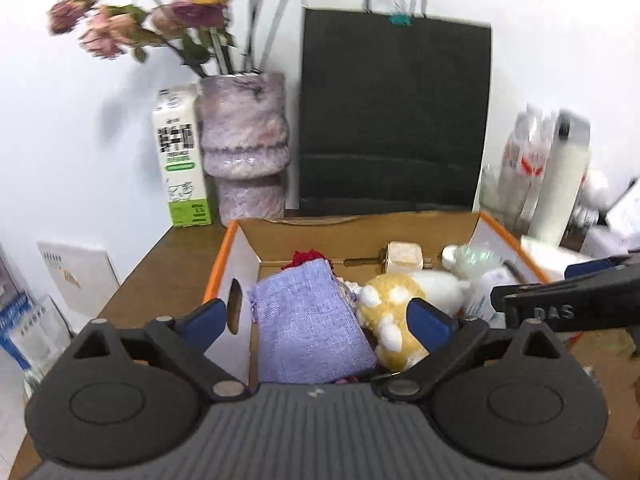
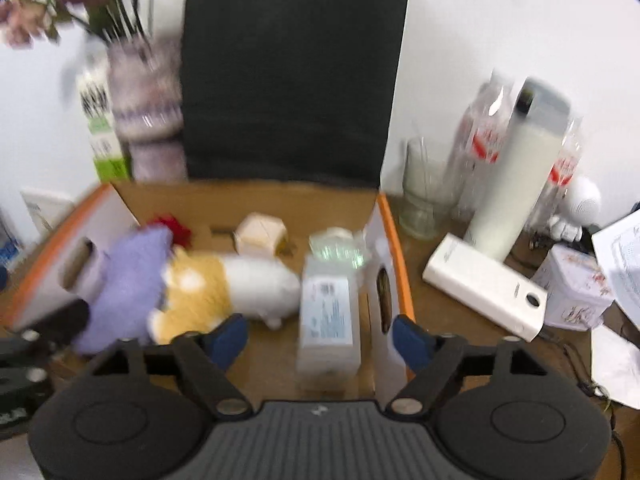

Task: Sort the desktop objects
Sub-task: 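Carry the pouch and bottle into the orange box and open both grippers, then move both open grippers back toward the orange ornament and navy zip case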

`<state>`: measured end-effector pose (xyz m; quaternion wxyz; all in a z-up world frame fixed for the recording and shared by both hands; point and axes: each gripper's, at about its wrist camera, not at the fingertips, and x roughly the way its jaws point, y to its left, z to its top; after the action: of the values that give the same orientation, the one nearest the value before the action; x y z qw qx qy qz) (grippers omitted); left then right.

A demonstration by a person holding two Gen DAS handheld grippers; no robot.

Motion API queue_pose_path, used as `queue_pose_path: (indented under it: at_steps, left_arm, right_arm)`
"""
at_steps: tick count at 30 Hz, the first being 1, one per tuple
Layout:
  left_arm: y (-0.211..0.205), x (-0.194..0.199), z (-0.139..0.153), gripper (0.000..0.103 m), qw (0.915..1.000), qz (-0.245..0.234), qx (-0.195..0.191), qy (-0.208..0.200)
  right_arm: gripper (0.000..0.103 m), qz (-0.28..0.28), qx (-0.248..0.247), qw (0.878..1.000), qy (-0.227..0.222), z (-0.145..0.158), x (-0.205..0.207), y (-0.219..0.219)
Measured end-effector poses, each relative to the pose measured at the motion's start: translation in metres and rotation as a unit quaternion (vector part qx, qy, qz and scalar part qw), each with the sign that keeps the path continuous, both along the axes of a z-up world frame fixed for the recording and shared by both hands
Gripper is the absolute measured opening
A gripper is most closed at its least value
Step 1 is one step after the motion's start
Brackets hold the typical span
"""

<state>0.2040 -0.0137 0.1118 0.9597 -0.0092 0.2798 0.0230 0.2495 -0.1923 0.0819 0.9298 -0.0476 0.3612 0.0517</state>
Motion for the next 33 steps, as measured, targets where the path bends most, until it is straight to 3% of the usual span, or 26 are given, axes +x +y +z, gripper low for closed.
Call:
queue_pose_path:
  at_steps: [4, 6, 9, 15, 17, 20, 24, 28, 31, 33]
  left_arm:
    - [0.013, -0.027, 0.017, 0.103, 0.9985, -0.03, -0.046, 0.012]
    - [0.015, -0.05, 0.023, 0.103, 0.9962, -0.07, -0.05, 0.012]
    - [0.014, -0.09, 0.027, 0.103, 0.9952, -0.086, -0.046, -0.013]
    - [0.01, -0.176, -0.006, 0.103, 0.9931, -0.086, -0.068, -0.043]
    - [0.004, -0.204, -0.026, 0.103, 0.9924, -0.102, -0.049, -0.048]
    - [-0.001, -0.237, -0.055, 0.103, 0.9939, -0.095, -0.037, -0.041]
    - [-0.005, -0.258, -0.085, 0.103, 0.9943, -0.102, -0.029, -0.009]
    - [-0.003, -0.263, -0.097, 0.103, 0.9953, -0.083, -0.041, 0.028]
    - [-0.004, -0.27, -0.098, 0.103, 0.9964, -0.068, -0.047, 0.016]
    - [-0.01, -0.272, -0.103, 0.103, 0.9971, -0.07, -0.025, 0.015]
  right_arm:
    - [0.086, 0.021, 0.02, 0.999, -0.039, 0.024, -0.037, -0.003]
    - [0.086, 0.021, 0.04, 0.998, -0.052, 0.029, -0.061, -0.009]
    - [0.09, 0.027, 0.074, 0.995, -0.068, 0.032, -0.102, -0.021]
    - [0.094, 0.021, 0.129, 0.988, -0.085, 0.005, -0.197, -0.042]
    - [0.096, 0.017, 0.126, 0.987, -0.1, -0.014, -0.226, -0.047]
    - [0.096, 0.0, 0.095, 0.992, -0.081, -0.041, -0.254, -0.047]
    - [0.096, 0.003, 0.086, 0.994, -0.073, -0.063, -0.288, -0.047]
    - [0.096, 0.018, 0.06, 0.995, -0.08, -0.079, -0.31, -0.043]
    - [0.096, 0.008, 0.024, 0.996, -0.091, -0.085, -0.319, -0.042]
    - [0.096, 0.009, 0.046, 0.996, -0.081, -0.087, -0.319, -0.047]
